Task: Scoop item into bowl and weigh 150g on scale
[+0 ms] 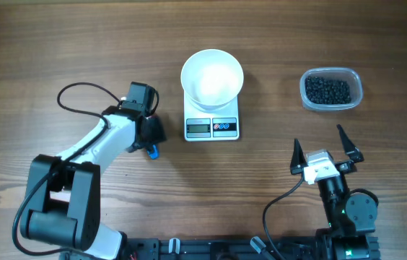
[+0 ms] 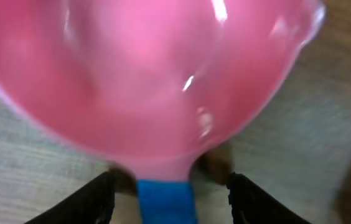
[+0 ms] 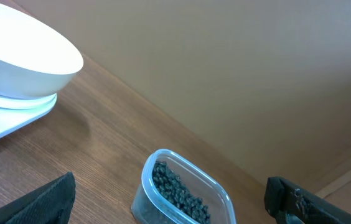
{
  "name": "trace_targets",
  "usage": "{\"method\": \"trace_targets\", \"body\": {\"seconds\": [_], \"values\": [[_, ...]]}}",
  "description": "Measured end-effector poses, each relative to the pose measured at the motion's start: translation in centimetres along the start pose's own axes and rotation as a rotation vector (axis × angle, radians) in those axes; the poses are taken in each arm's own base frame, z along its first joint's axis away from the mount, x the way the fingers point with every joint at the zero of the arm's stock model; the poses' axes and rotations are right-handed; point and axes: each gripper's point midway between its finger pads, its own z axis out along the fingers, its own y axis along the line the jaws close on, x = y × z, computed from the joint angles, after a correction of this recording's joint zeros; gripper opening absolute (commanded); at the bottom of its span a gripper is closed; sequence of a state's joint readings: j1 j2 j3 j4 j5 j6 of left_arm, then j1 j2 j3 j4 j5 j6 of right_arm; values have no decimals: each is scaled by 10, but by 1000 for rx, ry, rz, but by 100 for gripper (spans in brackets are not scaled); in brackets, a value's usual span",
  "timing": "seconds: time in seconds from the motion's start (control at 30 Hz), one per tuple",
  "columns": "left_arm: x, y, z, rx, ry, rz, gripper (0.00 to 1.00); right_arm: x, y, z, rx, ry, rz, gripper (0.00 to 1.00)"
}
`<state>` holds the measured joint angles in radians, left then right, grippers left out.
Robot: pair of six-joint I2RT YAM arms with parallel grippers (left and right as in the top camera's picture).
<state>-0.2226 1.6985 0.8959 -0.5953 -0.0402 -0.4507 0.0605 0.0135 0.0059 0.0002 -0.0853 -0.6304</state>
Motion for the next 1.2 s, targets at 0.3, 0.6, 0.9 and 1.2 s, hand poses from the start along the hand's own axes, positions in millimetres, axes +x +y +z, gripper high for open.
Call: {"method": "trace_targets", "body": {"seconds": [0.3, 0.6, 0.9, 1.2], "values": [[-19, 15, -9, 10, 6, -82, 58, 0, 0, 0, 0, 0, 0, 100], [-17, 6, -9, 66, 28, -68, 46, 0, 0, 0, 0, 0, 0, 100], [-21, 4, 4, 14, 13, -54, 38, 0, 0, 0, 0, 0, 0, 100], [-25, 8, 6, -12, -9, -57, 26, 0, 0, 0, 0, 0, 0, 100]]}}
